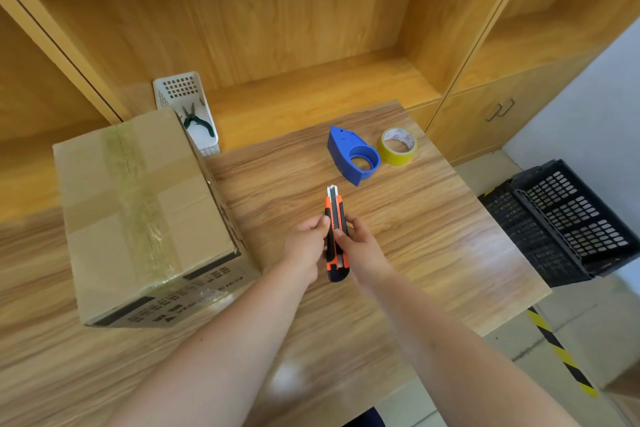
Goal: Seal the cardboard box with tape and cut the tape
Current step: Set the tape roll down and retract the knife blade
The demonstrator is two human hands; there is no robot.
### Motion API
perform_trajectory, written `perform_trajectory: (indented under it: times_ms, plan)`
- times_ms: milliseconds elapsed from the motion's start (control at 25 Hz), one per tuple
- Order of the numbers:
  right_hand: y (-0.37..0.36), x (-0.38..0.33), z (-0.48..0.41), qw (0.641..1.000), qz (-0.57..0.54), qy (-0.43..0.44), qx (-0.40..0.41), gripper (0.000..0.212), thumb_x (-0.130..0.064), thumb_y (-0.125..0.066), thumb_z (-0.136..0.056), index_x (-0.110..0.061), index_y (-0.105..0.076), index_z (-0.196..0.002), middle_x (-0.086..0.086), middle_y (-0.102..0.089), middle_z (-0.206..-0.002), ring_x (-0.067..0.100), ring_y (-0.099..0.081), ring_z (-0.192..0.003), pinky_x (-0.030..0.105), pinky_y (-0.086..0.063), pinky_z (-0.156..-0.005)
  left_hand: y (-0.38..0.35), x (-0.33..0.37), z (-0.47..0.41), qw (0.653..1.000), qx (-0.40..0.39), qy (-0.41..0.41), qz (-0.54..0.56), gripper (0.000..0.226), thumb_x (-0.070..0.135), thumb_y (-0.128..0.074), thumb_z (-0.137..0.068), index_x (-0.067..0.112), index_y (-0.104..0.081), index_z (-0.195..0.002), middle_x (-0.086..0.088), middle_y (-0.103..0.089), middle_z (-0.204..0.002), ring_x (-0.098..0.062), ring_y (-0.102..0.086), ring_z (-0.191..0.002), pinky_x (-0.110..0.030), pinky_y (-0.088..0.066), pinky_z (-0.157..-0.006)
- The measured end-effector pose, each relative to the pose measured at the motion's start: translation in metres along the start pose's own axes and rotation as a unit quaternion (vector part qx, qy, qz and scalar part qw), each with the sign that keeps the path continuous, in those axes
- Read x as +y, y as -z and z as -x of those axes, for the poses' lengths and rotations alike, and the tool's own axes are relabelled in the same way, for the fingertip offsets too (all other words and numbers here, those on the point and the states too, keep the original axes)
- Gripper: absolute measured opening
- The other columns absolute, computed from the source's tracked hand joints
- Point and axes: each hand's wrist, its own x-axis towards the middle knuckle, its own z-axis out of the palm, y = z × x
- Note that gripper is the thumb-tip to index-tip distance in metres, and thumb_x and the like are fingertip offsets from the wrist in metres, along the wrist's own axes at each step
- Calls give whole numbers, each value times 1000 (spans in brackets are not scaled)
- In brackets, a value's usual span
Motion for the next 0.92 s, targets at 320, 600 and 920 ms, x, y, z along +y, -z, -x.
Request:
perform_trajectory:
  times_ms: [320, 600, 920]
  plan:
    - [24, -21, -58, 990, 82, -16, -113, 77, 10, -47, -87, -43, -26, -139, -6, -64, -98, 13, -61, -96, 33, -49, -87, -22, 22, -57, 991, 81, 59, 86, 21, 17, -55, -98, 12, -67, -115, -11, -72, -101, -30, -68, -97, -44, -56, -88]
    - [26, -27, -123, 986, 137, -94, 30, 24, -26, -68, -84, -11, -57, -100, 9, -70, -85, 14, -64, -57, 29, -56, -53, -40, 64, -125, 979, 178, 36, 96, 25, 22, -55, -99, 11, -64, -119, -16, -70, -117, -29, -67, -96, -38, -55, -81]
    - [20, -18, -170, 946, 310, -46, 87, 17, -29, -67, -82, -23, -51, -78, 3, -70, -80, 22, -67, -71, 42, -58, -67, -34, 50, -176, 953, 280, -35, -113, 20, 20, -69, -86, 12, -70, -105, -12, -76, -101, -33, -72, -90, -46, -59, -85]
